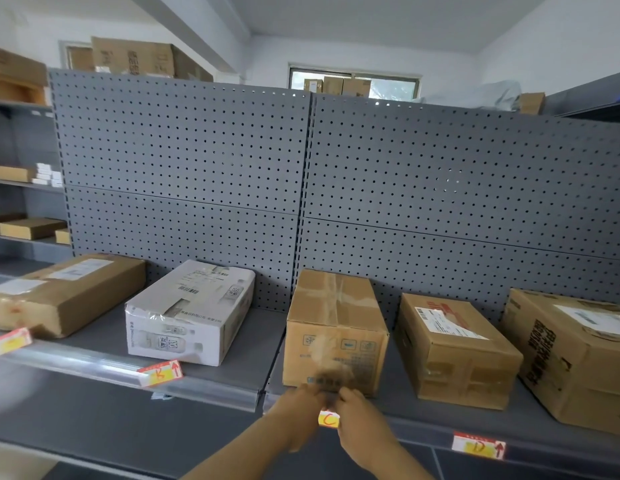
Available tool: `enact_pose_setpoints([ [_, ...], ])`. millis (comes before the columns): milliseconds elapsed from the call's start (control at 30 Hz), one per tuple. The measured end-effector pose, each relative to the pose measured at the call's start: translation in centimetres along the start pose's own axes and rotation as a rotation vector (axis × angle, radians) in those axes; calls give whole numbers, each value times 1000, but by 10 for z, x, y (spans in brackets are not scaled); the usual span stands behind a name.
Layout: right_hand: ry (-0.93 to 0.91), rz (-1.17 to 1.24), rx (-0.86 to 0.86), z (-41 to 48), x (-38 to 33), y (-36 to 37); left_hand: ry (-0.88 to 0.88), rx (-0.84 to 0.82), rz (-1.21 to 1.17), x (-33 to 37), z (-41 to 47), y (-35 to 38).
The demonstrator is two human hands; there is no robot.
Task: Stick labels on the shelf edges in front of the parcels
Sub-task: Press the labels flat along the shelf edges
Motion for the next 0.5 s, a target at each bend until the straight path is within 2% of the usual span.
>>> enact_pose_setpoints([
  [333, -47, -71, -36, -3, -8, -7, 1, 61, 16, -1, -8, -3],
  [500, -34, -94, -28, 1, -13, -15, -72, 77, -17, -22, -13, -11],
])
Point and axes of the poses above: each hand's wrist, its own z-axis towards the middle knuckle, its own y-axis out of the palm, x = y × z, the point moved 8 cm from there along z, towards the middle knuckle, and after that the axes turned 6 degrees about -y, right-handed, at the moved point
